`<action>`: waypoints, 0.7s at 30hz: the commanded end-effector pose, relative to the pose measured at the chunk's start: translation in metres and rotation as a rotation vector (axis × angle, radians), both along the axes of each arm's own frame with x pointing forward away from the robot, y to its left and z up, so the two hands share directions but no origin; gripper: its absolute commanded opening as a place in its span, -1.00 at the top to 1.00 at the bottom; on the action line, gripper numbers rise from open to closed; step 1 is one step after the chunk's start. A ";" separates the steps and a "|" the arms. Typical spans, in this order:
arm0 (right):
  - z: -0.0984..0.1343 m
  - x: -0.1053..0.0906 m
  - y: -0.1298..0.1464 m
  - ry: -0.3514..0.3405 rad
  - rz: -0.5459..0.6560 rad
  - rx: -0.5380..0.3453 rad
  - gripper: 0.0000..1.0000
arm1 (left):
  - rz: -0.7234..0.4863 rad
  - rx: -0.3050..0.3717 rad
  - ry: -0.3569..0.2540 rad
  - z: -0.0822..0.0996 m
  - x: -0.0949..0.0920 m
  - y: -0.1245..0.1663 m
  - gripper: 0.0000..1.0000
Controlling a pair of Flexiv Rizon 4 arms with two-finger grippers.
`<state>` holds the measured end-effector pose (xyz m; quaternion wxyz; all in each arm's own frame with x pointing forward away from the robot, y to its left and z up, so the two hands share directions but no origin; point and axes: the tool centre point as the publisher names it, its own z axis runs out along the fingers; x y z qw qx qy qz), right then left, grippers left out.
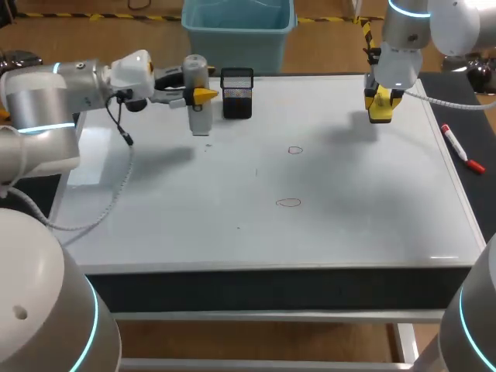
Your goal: Pick up the inspection probe, press it on each red-marked spot on the whiteboard one by one, put down the probe, pick up the eraser, and wipe off all the red marks.
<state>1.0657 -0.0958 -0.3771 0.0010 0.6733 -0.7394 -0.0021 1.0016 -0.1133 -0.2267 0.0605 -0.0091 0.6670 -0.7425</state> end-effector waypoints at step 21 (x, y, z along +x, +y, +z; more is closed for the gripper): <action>0.001 0.001 0.000 0.001 0.003 -0.004 1.00 | 0.008 -0.020 0.010 -0.006 0.008 0.042 1.00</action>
